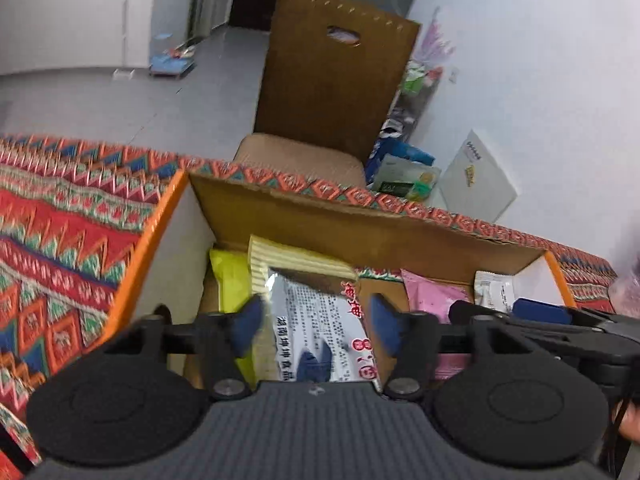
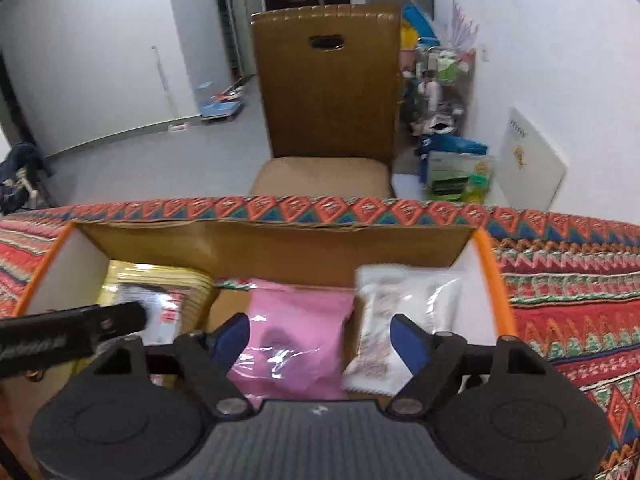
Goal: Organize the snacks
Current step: 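Lower both snacks into the cardboard box and open both tools, then withdraw both tools from the box back toward the snack pile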
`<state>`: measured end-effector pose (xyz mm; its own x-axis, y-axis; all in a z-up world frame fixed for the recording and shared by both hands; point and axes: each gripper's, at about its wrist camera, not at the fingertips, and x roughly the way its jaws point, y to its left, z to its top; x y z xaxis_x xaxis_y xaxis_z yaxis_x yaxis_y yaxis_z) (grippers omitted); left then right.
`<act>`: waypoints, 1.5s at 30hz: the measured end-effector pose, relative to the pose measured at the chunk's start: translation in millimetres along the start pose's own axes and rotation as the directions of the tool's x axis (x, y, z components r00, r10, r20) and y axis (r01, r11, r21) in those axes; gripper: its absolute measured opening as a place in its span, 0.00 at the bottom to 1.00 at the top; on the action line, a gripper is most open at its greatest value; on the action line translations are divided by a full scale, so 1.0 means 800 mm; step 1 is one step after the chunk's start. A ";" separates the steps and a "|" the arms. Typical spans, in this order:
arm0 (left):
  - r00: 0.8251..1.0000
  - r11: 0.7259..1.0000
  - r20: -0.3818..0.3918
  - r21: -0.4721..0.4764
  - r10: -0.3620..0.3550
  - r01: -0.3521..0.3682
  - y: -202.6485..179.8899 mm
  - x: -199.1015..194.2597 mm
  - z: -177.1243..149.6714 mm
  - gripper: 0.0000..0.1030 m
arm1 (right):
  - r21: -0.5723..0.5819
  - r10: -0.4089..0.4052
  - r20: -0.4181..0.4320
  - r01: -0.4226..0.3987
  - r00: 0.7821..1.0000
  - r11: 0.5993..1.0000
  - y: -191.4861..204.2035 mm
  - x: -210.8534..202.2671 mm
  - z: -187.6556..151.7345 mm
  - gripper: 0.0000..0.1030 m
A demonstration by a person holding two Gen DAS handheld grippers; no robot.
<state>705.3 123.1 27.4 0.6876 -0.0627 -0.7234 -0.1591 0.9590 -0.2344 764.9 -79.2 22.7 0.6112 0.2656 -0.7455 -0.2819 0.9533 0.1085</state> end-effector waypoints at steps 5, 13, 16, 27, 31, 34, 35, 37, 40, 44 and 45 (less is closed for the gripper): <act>1.000 0.998 0.020 0.070 -0.003 0.001 -0.002 -0.035 0.009 0.73 | -0.021 -0.006 0.033 0.007 0.999 1.000 0.000 -0.039 -0.005 0.80; 0.997 0.986 0.056 0.165 -0.050 0.041 -0.021 -0.152 0.004 0.79 | -0.048 -0.016 0.086 0.020 0.996 0.999 -0.009 -0.135 -0.012 0.83; 0.994 0.977 0.084 0.207 -0.068 0.050 -0.026 -0.202 -0.005 0.82 | -0.080 -0.006 0.107 0.014 0.994 0.997 -0.007 -0.188 -0.025 0.88; 0.963 0.954 0.236 0.294 -0.131 0.058 -0.036 -0.394 -0.111 0.92 | -0.172 0.041 0.228 -0.001 0.973 0.985 -0.002 -0.382 -0.119 0.98; 0.937 0.949 0.301 0.303 -0.177 0.082 -0.021 -0.454 -0.180 0.96 | -0.205 0.091 0.275 -0.034 0.957 0.978 -0.002 -0.439 -0.179 1.00; 0.909 0.950 0.371 0.304 -0.188 0.073 -0.007 -0.501 -0.246 0.99 | -0.208 0.125 0.309 -0.062 0.943 0.976 -0.003 -0.474 -0.235 1.00; 0.898 0.951 0.396 0.302 -0.190 0.068 0.001 -0.512 -0.267 1.00 | -0.207 0.131 0.322 -0.065 0.938 0.976 -0.003 -0.484 -0.256 1.00; 0.884 0.955 0.434 0.292 -0.175 0.046 0.011 -0.534 -0.309 1.00 | -0.220 0.145 0.335 -0.073 0.931 0.973 -0.003 -0.498 -0.298 1.00; 0.876 0.960 0.459 0.280 -0.146 0.013 0.026 -0.555 -0.377 1.00 | -0.224 0.167 0.349 -0.091 0.922 0.970 0.001 -0.514 -0.361 1.00; 0.886 0.970 0.454 0.243 -0.092 -0.024 0.038 -0.554 -0.443 1.00 | -0.225 0.165 0.370 -0.084 0.914 0.971 0.009 -0.517 -0.444 1.00; 0.894 0.971 0.439 0.237 -0.087 -0.022 0.042 -0.550 -0.456 1.00 | -0.226 0.157 0.375 -0.075 0.914 0.971 0.013 -0.515 -0.461 1.00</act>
<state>138.7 81.7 101.1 0.9397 -0.0186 -0.3416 -0.0013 0.9983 -0.0578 237.0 -231.5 88.4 0.7913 0.4466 -0.4175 -0.4865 0.8736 0.0123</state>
